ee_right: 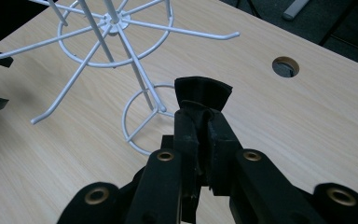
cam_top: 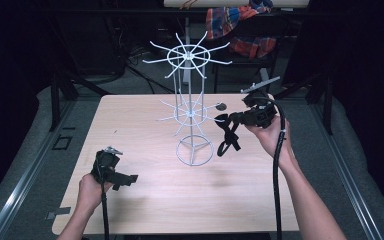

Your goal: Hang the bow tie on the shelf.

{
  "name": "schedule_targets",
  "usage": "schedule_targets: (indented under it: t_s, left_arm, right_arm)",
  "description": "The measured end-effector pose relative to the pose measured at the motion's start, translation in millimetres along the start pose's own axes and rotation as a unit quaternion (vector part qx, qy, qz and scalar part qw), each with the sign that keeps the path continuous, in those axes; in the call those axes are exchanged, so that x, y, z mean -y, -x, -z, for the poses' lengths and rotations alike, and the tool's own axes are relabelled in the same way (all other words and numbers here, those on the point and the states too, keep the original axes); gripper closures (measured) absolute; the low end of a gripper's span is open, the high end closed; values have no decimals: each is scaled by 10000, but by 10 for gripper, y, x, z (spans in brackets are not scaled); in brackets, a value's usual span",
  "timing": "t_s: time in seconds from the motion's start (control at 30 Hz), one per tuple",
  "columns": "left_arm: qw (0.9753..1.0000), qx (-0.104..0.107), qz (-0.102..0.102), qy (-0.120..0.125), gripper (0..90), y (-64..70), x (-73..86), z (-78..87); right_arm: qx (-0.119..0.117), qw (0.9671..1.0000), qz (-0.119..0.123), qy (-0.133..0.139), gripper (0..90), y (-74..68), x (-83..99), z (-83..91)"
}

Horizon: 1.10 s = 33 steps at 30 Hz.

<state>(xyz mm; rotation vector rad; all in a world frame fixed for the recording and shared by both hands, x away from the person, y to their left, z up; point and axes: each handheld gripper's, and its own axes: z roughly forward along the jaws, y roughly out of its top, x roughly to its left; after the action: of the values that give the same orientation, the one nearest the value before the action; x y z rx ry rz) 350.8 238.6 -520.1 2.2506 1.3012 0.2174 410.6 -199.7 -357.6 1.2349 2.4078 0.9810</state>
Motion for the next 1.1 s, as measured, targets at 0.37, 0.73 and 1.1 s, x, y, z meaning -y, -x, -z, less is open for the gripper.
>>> schedule_targets:
  t_s: [0.37,0.73,1.1]
  left_arm:
    - [10000,24,-2,-20,0,2,7,-1]
    - [10000,56,-14,-68,0,4,7,-6]
    - [10000,47,-26,-69,0,5,6,-11]
  right_arm:
    - [-10,10000,-11,27,847,-64,-99,-30]
    - [-79,9999,86,-45,838,-177,-183,-140]
    - [-141,9998,143,-94,830,-264,-225,-278]
